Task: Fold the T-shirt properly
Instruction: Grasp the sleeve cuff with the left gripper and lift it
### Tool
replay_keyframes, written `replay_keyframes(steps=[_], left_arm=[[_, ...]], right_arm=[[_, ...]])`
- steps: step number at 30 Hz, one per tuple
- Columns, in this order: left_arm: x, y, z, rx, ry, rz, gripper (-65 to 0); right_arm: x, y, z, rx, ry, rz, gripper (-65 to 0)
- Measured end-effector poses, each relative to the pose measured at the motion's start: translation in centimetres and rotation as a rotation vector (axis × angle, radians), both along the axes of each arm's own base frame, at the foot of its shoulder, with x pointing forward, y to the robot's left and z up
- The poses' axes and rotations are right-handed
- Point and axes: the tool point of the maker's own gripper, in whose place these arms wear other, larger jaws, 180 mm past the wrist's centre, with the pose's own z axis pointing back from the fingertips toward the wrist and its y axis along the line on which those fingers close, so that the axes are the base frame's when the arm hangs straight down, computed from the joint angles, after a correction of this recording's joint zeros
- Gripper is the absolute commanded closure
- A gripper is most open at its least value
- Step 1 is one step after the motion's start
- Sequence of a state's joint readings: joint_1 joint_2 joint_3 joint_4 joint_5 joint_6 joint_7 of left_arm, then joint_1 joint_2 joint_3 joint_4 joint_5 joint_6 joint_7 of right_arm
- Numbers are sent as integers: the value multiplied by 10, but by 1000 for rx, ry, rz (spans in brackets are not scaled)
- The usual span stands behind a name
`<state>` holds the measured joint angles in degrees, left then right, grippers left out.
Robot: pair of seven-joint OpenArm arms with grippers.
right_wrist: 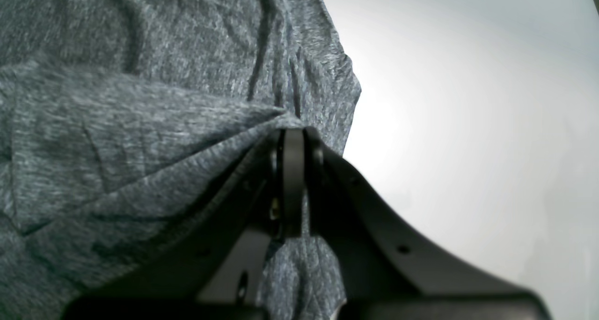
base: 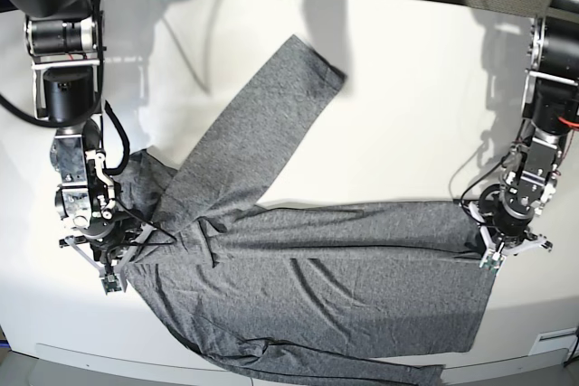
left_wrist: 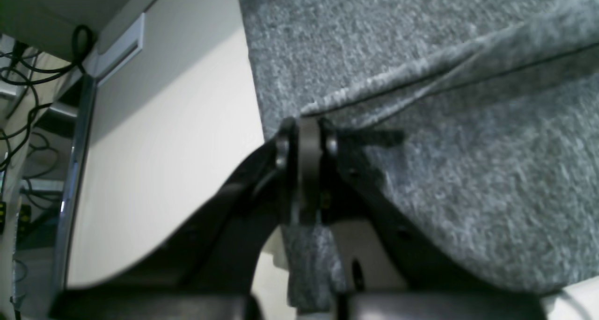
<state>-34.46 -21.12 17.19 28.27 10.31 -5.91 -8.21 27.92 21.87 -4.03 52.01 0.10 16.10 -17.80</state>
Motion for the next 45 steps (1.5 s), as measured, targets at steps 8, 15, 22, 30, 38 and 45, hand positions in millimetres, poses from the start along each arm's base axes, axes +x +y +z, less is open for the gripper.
replay_keyframes(steps=[8, 15, 22, 30, 38, 45], left_arm=[[0, 0, 0, -1, 0, 0, 0], [1, -2, 2, -3, -13, -8, -91], [3, -4, 6, -9, -36, -22, -166], [7, -10, 10, 120, -36, -115, -166], [37, 11, 49, 39, -77, 57, -166], [17, -13, 41, -82, 47, 124, -166]], right_arm=[[1, 0, 1, 0, -8, 2, -9], [6, -2, 10, -73, -56, 38, -319], [7, -13, 14, -133, -67, 4, -319], [7, -12, 13, -131, -67, 5, -319], [6, -11, 12, -98, -61, -7, -318], [-4, -33, 14, -34, -20, -75, -283]])
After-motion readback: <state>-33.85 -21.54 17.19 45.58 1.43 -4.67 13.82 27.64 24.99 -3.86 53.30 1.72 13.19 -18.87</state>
